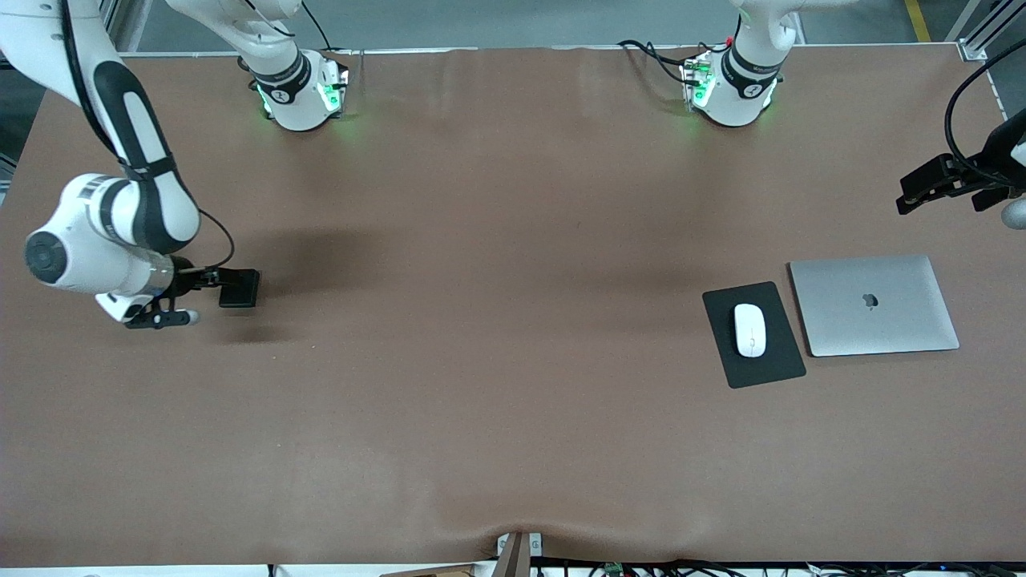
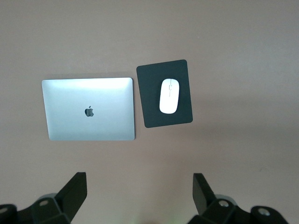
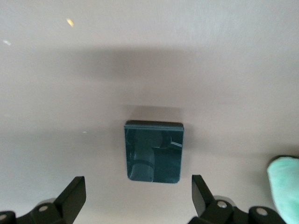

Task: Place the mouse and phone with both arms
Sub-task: 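Lower the phone onto the table and open the right gripper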

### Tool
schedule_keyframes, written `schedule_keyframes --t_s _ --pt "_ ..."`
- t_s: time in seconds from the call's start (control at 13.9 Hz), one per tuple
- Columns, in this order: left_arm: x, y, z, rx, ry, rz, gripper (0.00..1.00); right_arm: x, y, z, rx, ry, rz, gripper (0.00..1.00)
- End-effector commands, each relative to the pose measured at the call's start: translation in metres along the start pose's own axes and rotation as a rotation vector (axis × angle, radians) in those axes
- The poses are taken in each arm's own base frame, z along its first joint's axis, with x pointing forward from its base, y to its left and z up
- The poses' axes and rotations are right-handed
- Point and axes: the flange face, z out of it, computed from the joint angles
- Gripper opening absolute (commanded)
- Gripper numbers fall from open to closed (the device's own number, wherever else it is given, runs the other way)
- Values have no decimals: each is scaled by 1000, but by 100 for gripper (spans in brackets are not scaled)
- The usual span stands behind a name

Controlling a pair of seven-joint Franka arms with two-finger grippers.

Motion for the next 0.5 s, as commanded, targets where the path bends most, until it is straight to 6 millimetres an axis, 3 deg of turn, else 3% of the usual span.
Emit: schedule_keyframes --t_s 0.0,0.22,0.36,0.43 --pt "0 3 -4 10 -8 -10 100 14 -5 -46 10 11 -26 100" --pt "0 4 -3 11 -10 -7 100 29 -4 -105 -6 81 -46 100" --pt "4 5 2 10 -19 -6 100 34 -8 -173 -17 103 -170 100" --pt "4 5 2 10 -19 -5 100 36 -10 -197 -16 92 -191 100"
